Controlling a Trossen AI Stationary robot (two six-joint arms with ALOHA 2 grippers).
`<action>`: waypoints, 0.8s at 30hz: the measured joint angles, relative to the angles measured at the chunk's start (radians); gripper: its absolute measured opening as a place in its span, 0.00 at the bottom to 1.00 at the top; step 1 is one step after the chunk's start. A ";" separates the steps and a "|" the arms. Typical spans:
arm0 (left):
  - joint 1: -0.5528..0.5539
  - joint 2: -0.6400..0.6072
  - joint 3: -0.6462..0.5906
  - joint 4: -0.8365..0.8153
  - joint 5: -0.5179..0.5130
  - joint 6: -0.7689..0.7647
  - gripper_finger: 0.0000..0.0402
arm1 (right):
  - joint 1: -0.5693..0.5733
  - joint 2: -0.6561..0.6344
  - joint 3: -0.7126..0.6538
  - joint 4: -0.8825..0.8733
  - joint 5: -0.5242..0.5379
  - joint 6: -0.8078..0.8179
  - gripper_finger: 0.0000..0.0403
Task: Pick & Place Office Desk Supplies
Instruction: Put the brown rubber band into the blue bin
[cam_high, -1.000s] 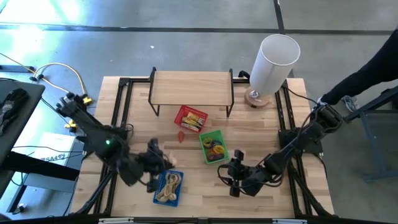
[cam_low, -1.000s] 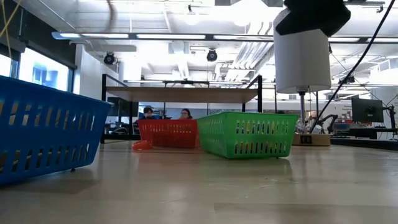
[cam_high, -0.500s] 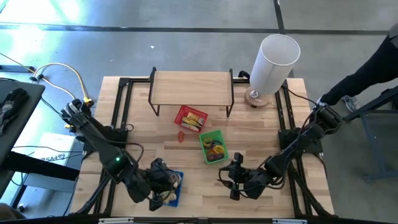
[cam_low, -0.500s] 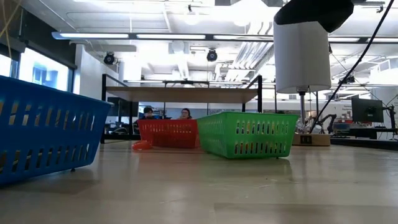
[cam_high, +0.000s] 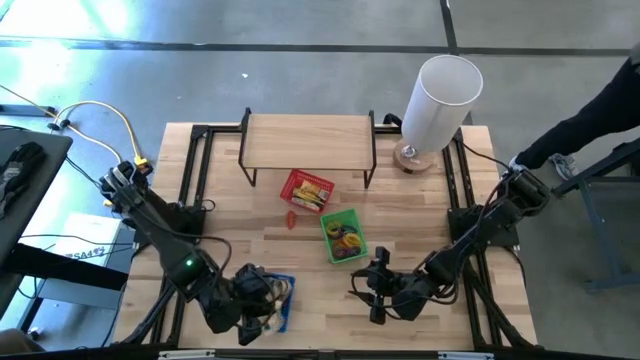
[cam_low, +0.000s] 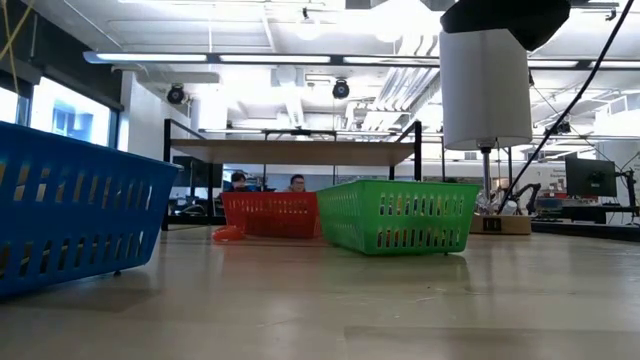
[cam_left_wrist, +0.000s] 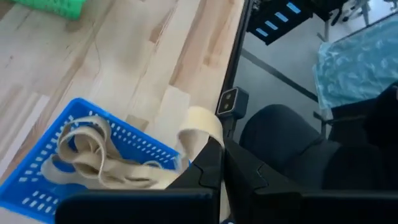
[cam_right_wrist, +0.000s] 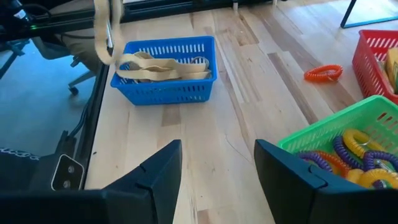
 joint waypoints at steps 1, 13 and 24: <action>-0.005 0.004 0.000 -0.005 -0.007 -0.015 0.00 | 0.000 0.000 0.000 0.000 -0.001 0.001 0.47; -0.016 0.033 -0.002 -0.151 -0.012 -0.115 0.00 | 0.003 0.000 0.000 0.000 -0.005 0.001 0.47; -0.014 0.036 -0.071 -0.167 -0.049 -0.195 0.00 | 0.003 0.000 0.000 0.000 -0.005 0.001 0.47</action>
